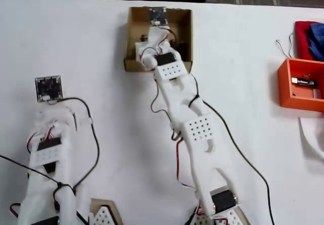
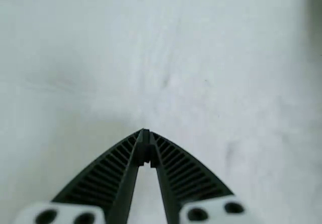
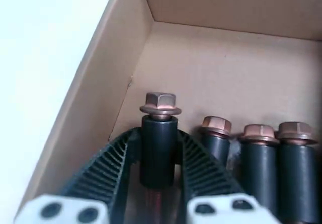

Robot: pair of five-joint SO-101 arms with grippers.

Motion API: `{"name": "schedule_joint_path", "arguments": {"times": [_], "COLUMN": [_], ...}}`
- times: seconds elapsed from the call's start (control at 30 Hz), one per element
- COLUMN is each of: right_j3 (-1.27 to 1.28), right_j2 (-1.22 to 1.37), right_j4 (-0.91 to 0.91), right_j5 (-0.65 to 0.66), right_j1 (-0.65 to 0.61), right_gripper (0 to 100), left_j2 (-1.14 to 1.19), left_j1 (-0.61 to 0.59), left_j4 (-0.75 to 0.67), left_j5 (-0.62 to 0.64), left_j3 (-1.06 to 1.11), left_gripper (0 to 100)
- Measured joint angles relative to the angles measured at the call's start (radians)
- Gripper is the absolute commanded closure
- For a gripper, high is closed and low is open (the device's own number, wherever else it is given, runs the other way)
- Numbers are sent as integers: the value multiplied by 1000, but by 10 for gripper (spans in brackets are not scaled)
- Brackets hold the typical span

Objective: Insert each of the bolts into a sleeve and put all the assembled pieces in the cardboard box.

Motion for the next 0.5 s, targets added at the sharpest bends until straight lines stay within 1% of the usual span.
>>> {"name": "schedule_joint_path", "arguments": {"times": [0.27,0.5], "right_j3": [-2,-3], "right_j2": [3,2], "right_j4": [2,55], "right_j5": [0,0], "right_j1": [0,0], "right_gripper": [979,978], "left_j2": [0,0], "left_j1": [0,0], "left_j4": [0,0], "left_j5": [0,0], "left_j3": [0,0], "left_gripper": [970,970]}}
